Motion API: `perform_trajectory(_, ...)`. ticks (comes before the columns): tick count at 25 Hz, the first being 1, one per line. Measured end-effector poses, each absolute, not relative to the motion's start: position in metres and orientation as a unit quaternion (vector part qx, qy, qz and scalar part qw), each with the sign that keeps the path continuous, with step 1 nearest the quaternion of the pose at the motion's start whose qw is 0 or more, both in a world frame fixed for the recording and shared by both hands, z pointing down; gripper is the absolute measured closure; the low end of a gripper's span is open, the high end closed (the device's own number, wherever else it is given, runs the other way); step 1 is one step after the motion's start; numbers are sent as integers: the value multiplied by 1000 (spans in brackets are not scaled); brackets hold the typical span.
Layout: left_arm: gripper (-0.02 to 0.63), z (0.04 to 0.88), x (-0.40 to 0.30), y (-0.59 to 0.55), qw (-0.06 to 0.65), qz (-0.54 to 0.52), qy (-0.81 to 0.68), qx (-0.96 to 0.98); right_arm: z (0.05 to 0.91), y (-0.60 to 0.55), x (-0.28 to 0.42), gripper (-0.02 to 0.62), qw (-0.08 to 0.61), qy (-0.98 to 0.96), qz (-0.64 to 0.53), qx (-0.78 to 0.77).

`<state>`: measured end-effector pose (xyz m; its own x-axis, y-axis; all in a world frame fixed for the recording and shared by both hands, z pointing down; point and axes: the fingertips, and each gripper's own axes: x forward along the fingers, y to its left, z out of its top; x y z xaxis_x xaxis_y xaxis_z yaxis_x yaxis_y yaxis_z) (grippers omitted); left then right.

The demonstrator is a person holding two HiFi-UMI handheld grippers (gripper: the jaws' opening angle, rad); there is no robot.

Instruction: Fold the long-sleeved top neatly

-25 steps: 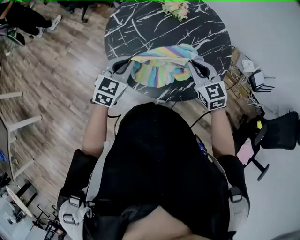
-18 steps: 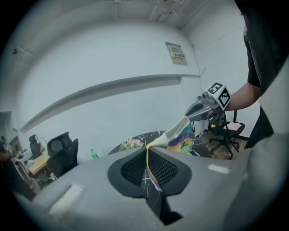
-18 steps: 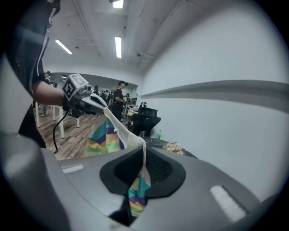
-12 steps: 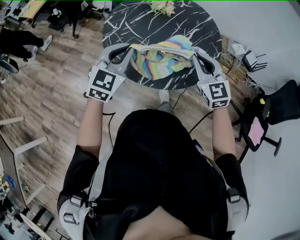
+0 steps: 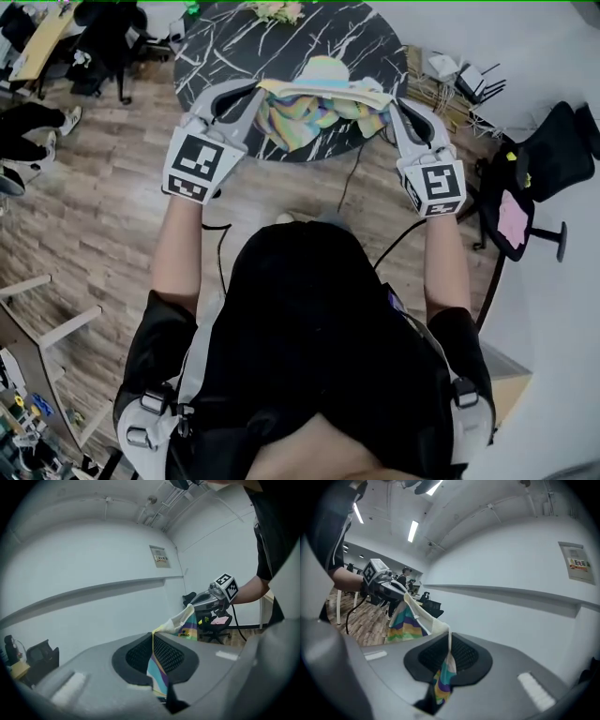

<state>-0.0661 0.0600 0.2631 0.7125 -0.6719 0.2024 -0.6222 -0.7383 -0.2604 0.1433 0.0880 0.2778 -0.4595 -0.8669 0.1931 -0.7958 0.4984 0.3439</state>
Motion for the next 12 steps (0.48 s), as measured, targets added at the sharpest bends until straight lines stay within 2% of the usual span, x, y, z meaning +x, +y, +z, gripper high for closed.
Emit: perform_trajectory(12,594,279,23,161,46,-138,331,-932,281,198,232,574,172,-842,-78,505)
